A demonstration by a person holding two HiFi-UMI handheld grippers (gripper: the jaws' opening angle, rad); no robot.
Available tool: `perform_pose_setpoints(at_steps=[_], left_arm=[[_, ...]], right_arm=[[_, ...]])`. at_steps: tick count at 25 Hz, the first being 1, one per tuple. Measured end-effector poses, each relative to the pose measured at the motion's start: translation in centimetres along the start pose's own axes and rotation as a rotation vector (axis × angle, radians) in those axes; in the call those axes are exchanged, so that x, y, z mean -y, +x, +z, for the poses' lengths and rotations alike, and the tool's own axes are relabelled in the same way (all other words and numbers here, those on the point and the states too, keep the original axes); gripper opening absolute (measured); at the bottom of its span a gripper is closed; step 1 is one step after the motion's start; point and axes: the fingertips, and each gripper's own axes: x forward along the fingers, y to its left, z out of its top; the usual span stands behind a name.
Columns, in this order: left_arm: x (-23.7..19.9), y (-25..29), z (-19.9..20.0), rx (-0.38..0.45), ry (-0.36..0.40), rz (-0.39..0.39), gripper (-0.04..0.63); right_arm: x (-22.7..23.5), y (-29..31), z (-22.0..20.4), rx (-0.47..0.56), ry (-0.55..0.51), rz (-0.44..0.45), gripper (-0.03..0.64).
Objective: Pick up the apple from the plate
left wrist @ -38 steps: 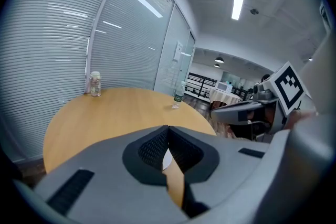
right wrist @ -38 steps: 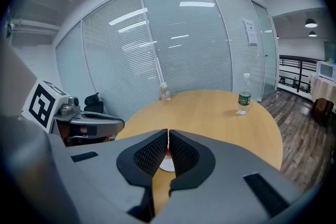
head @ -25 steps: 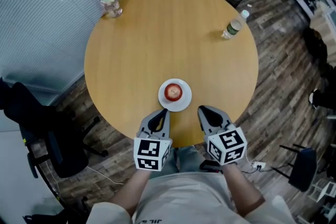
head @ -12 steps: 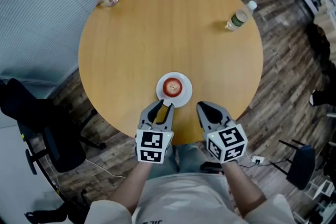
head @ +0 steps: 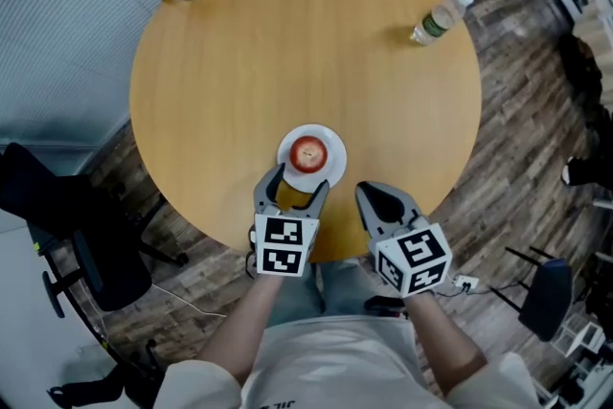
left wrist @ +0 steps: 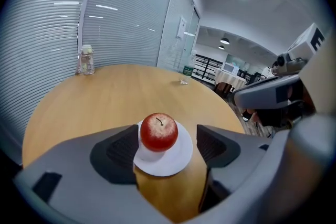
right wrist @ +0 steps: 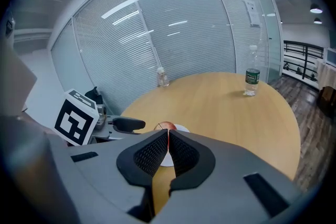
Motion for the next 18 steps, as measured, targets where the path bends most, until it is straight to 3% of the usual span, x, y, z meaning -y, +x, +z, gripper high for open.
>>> perform_pose_setpoints(at_steps=[18], left_arm=[[-1.5, 5.3, -1.2, -0.058, 0.033, 0.007, 0.387]], right_arm=[[1.6, 0.0, -2.0, -0.061, 0.017, -0.016, 0.032]])
